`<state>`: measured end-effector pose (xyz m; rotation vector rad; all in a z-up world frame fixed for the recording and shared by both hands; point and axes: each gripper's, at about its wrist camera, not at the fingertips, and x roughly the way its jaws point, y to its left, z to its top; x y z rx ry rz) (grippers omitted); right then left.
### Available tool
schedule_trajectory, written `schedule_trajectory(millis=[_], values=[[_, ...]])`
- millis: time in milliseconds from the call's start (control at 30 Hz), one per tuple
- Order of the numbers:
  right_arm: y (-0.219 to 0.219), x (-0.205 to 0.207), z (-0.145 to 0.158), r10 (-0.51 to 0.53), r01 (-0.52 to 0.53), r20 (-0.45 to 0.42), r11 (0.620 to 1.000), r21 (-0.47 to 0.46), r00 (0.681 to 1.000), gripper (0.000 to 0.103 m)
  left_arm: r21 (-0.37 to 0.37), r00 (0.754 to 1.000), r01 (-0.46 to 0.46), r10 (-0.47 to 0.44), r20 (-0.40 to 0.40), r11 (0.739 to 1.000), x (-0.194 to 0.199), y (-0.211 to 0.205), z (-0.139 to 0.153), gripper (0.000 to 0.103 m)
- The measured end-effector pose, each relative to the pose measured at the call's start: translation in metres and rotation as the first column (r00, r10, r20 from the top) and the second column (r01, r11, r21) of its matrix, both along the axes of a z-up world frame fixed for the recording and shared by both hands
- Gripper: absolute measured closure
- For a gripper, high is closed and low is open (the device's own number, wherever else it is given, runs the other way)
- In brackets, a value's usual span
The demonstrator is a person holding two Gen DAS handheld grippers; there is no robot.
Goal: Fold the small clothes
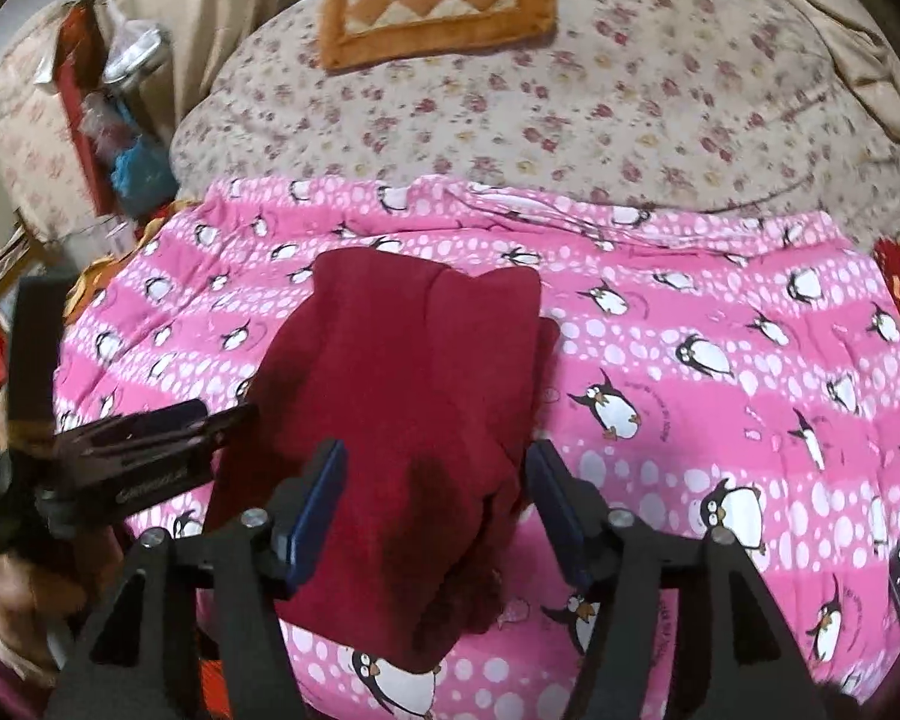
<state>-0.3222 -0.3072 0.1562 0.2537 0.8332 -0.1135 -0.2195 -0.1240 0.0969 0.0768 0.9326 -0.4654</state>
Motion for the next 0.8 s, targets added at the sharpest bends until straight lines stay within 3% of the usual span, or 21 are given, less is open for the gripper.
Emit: schedule_trajectory(millis=[200, 433, 800], values=[[0.010, -0.001, -0.003, -0.037, 0.037, 0.012, 0.998, -0.054, 0.999, 0.019, 0.008, 0.999, -0.006, 0.005, 0.040, 1.000, -0.007, 0.001, 0.007, 0.068], [0.009, 0.005, -0.007, -0.071, 0.072, 0.007, 0.996, -0.050, 0.997, 0.015, 0.042, 0.996, -0.008, 0.004, 0.087, 0.999, -0.011, 0.000, 0.008, 0.068], [0.004, 0.011, -0.015, -0.112, 0.111, -0.018, 0.994, -0.025, 0.994, 0.014, 0.023, 0.995, -0.028, 0.025, 0.095, 0.999, -0.012, 0.001, 0.006, 0.068]])
